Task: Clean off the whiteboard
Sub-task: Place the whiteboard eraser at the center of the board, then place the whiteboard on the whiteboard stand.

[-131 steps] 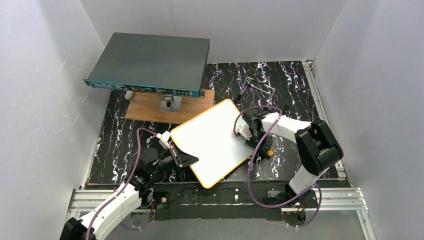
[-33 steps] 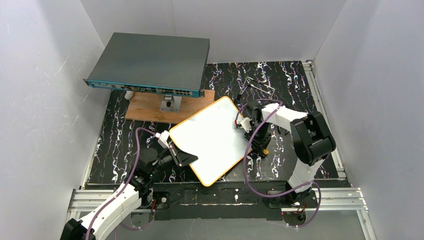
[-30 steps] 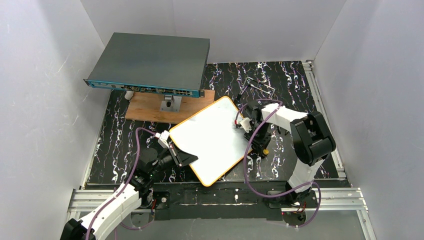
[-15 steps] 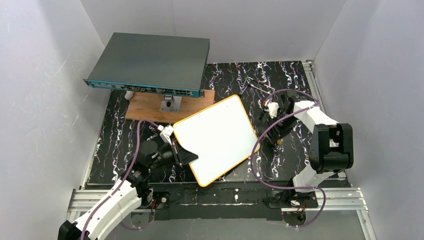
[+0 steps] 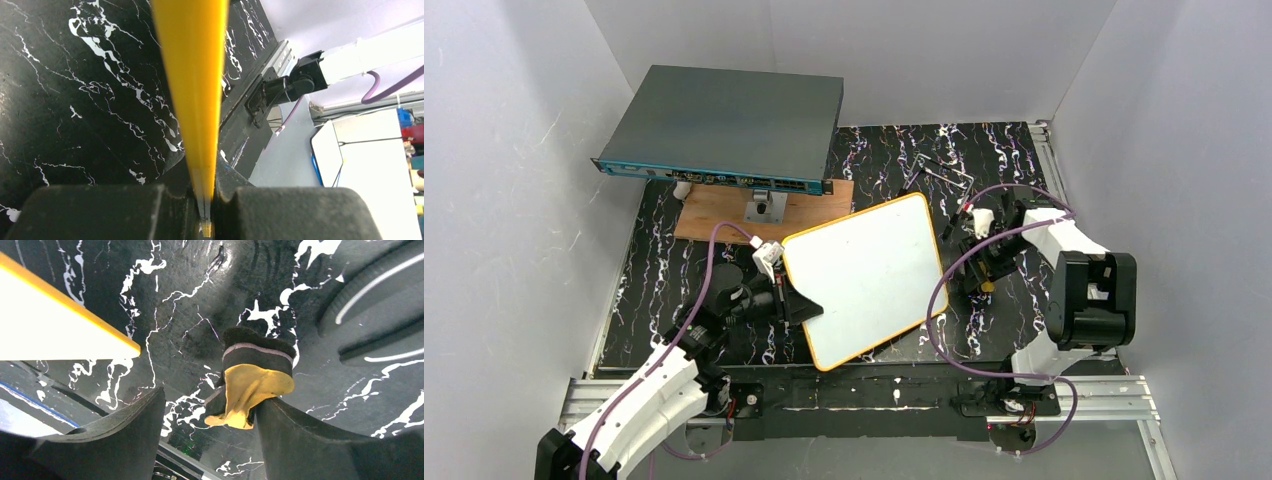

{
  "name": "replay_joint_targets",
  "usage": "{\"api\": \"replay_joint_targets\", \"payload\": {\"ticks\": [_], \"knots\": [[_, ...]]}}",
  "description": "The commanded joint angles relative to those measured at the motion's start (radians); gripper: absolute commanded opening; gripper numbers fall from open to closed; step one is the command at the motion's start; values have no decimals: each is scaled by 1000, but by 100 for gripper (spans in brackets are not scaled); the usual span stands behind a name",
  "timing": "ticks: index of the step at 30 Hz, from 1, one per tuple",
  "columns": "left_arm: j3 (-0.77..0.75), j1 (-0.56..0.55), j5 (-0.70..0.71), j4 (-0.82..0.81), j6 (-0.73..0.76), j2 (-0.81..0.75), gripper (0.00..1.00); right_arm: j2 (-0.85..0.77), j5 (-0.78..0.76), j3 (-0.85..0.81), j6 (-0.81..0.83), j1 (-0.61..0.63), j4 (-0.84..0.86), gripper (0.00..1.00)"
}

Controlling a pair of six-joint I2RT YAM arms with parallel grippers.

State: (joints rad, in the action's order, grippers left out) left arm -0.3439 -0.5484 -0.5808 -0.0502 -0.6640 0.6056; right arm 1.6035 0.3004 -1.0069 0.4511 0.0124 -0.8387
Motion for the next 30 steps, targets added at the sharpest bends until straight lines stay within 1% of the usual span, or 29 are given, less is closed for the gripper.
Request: {"api": "replay_joint_targets", "payload": {"ticks": [1, 5, 8, 12, 13, 16, 19, 21, 23, 25, 27, 28, 30], "knots": [[-103, -5, -79, -61, 96, 6, 0, -68, 108, -35, 57, -50, -53, 73], [-137, -5, -80, -33, 140, 36, 0, -63, 157, -29, 115, -59, -82, 75], [-161, -5, -81, -19, 168, 60, 0, -76, 153, -18, 139, -59, -66, 77], [-177, -5, -80, -4, 197, 71, 0, -191, 40, 122, 170, -33, 142, 79], [-181, -5, -80, -1, 202, 73, 0, -190, 34, 118, 172, -36, 132, 79], [-193, -5, -82, 4, 220, 74, 0, -190, 111, 91, 170, -73, 89, 79], [-202, -5, -89, 10, 245, 71, 0, -313, 154, 109, 185, -74, 115, 80], [-211, -6, -91, 21, 275, 71, 0, -398, 231, 93, 221, -75, 87, 80], [-225, -5, -90, 43, 320, 77, 0, -496, 340, 69, 280, -75, 51, 81], [-242, -7, -91, 84, 370, 91, 0, -597, 484, 60, 395, -75, 37, 84], [-259, -7, -84, 119, 426, 108, 0, -659, 640, 61, 540, -74, 41, 86], [-270, -7, -80, 136, 466, 119, 0, -646, 713, 12, 609, -72, -3, 90], [-287, -7, -77, 170, 523, 134, 0, -544, 818, -183, 715, -61, -207, 91]]}}
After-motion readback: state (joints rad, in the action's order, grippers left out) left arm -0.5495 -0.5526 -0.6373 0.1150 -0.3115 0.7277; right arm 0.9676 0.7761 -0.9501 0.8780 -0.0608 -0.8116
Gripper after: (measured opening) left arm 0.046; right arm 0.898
